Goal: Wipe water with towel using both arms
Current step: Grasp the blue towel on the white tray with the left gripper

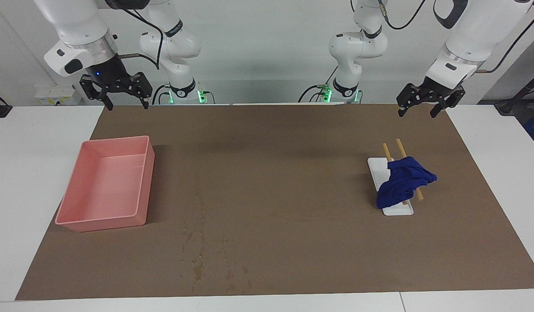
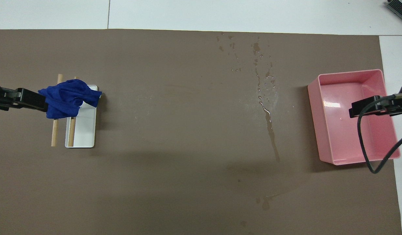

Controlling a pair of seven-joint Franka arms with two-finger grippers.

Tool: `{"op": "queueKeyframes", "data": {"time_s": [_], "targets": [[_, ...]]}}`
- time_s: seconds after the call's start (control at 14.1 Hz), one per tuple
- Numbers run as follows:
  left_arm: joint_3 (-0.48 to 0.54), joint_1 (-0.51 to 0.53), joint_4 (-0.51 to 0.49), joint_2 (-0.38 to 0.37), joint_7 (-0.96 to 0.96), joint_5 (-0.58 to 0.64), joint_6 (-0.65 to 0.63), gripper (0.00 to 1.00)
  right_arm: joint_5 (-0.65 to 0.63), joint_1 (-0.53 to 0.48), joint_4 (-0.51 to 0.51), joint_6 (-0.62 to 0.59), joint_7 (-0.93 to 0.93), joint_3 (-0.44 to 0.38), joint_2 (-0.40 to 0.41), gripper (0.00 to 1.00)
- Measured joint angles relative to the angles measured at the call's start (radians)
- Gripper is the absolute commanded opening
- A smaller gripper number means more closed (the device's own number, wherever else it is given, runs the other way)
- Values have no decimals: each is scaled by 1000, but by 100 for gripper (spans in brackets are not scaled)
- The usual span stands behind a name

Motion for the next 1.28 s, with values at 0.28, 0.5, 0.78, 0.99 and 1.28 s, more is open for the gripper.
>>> {"op": "queueKeyframes", "data": {"time_s": [0.28, 0.5, 0.78, 0.99, 1.28], "targets": [[0, 0, -2, 0, 0, 1, 6, 100, 0, 0, 0, 0, 0, 0, 0, 100], [4, 2, -57, -11, 0, 6, 117, 100, 0, 0, 0, 0, 0, 0, 0, 100], [10, 30, -198, 1, -20, 70, 354, 100, 0, 0, 0, 0, 0, 0, 0, 100], [12, 44, -228, 98, -66, 119, 531, 100, 0, 0, 0, 0, 0, 0, 0, 100], [13, 70, -288, 192, -95, 123, 702, 100, 0, 0, -1, 0, 0, 0, 0, 100]]}}
